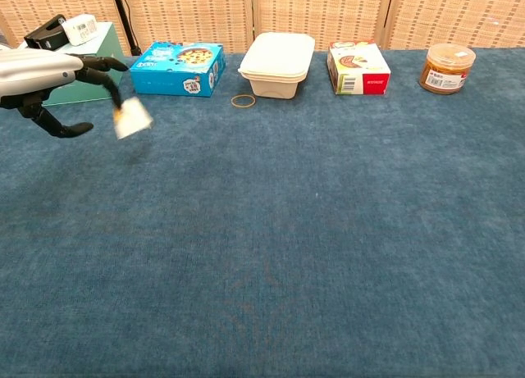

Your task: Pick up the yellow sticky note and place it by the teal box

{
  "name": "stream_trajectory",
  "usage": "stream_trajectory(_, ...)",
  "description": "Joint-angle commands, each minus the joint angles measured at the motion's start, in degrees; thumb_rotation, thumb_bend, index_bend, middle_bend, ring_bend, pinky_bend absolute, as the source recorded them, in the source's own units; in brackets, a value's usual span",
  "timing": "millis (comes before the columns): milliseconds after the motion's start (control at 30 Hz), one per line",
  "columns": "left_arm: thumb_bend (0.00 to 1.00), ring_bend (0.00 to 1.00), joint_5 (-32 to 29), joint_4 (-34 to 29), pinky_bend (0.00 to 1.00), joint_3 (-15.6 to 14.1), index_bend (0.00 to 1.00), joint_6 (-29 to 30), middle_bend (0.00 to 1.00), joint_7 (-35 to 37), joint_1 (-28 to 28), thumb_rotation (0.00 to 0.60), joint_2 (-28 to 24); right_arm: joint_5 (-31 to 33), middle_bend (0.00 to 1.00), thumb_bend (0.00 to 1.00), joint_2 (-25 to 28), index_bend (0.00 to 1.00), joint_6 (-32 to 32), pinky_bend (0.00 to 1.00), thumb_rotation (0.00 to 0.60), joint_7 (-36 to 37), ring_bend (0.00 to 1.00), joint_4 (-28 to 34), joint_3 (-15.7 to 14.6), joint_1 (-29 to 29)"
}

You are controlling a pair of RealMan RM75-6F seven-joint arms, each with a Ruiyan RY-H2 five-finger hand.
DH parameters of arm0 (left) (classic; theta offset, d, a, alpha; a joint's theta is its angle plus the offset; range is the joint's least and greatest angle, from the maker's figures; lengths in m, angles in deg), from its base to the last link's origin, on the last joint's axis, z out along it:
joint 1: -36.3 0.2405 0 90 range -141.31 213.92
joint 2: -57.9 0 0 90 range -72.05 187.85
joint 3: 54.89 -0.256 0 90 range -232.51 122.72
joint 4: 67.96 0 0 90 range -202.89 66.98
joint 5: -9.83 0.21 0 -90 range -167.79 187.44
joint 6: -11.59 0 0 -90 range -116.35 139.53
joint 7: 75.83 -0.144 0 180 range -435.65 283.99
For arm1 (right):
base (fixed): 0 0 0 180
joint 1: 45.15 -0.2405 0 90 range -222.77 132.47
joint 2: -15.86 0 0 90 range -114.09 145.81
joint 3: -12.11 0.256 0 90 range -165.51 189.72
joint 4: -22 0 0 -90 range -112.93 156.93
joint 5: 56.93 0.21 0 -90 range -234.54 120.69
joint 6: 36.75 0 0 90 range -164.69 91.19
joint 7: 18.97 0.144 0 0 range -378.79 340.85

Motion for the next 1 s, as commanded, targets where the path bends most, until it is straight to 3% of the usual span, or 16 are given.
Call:
stream_trajectory(33,0.03,0.00,0.6,-0.7,0.00,0.4,0.00,0.5,0.00,1.2,0.2,0.600,0.0,0.0,0.00,0.00,0.0,0.00,0.0,0.00,0.600,0.0,0.00,0.0,0.0,0.0)
stream_trajectory(300,0.00,0.00,3.0,-4.0,0.00,-0.3,0.00,3.2,0.00,4.9,2.2,0.600,-3.1,-0.1,0.00,0.00,0.0,0.00,-0.1,0.00,0.600,-0.2,0.00,0.2,-0.1,0.0)
stream_trajectory(567,0.00,0.00,0.1,-8.3,0.00,-2.5,0.00,9.8,0.00,6.1,10.3,0.600,-7.9,-0.3,0.00,0.00,0.4,0.00,0.6,0.00,0.600,-0.1,0.00,1.1,0.3,0.0)
stream_trajectory(733,0.00,0.00,0.9,-5.8,0.00,-2.8,0.00,16.9,0.00,6.7,15.2,0.600,-7.0,-0.6,0.00,0.00,0.3,0.00,1.0,0.00,0.600,-0.3,0.00,1.0,0.3,0.1)
stream_trajectory(833,0.00,0.00,3.2,-2.1,0.00,-2.2,0.00,23.6,0.00,12.1,18.7,0.600,-4.5,-0.5,0.00,0.00,0.1,0.00,1.2,0.00,0.600,-0.5,0.00,0.8,0.4,0.1)
stream_trajectory(1000,0.00,0.00,4.8,-1.4,0.00,-1.9,0.00,25.7,0.00,14.1,20.1,0.600,-5.2,-0.3,0.00,0.00,0.4,0.00,1.9,0.00,0.600,-0.4,0.00,0.8,0.6,0.4)
